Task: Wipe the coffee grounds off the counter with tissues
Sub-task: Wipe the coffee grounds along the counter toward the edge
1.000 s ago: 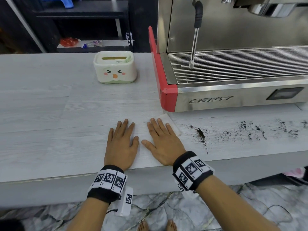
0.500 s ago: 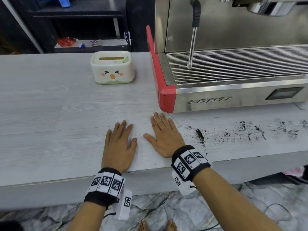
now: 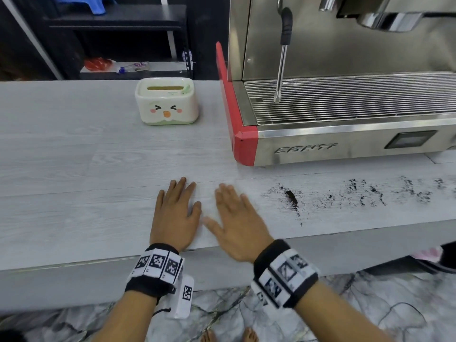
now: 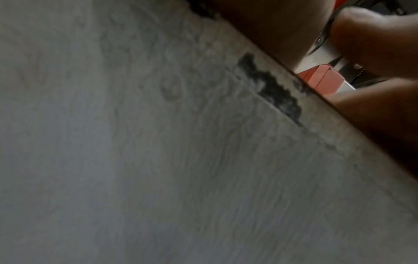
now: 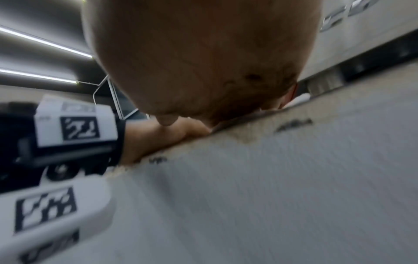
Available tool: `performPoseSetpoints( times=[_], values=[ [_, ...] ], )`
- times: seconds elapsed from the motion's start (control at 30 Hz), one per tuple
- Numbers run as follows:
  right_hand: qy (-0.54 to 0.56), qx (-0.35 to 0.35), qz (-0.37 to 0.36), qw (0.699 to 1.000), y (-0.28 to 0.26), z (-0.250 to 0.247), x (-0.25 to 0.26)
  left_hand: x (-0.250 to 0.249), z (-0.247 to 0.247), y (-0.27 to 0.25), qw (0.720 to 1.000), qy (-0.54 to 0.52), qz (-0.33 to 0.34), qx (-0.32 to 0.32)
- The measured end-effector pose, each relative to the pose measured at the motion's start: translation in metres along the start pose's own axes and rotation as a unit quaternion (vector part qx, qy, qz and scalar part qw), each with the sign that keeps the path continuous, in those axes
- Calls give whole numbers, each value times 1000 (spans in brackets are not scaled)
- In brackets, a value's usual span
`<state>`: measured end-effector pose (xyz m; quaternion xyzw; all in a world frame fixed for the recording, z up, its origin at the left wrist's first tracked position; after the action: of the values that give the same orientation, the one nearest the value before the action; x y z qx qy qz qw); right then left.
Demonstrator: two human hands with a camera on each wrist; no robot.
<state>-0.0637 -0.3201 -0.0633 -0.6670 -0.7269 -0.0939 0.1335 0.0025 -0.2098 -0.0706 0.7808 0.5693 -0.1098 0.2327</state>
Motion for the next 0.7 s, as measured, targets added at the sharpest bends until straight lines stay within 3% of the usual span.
performPoseSetpoints(
  times=[0.17,0.33,0.43,0.57,0.7],
  values=[
    [-8,-38,-30,999,-17,23,9,1,1,-1,1000,-2,-1,-3],
    [-51,-23,26,998,-24,6,-44,1,0,-1,1000,1,-3,-5],
    [-13,-12,61,998,-27,-5,-63,1,-1,-1,1000,-5,-6,-5],
    [68,-15,6,998,-40,-11,-18,1,-1,-1,1000,-6,-6,-6],
    [36,-1,-64,997,-53,19,33,1,-1,-1,1000,-12,-6,-3]
  ],
)
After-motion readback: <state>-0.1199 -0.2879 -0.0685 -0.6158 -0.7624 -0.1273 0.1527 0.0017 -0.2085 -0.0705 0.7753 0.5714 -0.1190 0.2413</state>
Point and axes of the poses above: each hand's wrist, its own y-axis towards the middle knuckle, its own z-axis out of the palm, x = y × z, the point moved 10 cm from there along y, towards the middle knuckle, and after that the axes turned 9 degrees about -x, right-handed, at the moved point
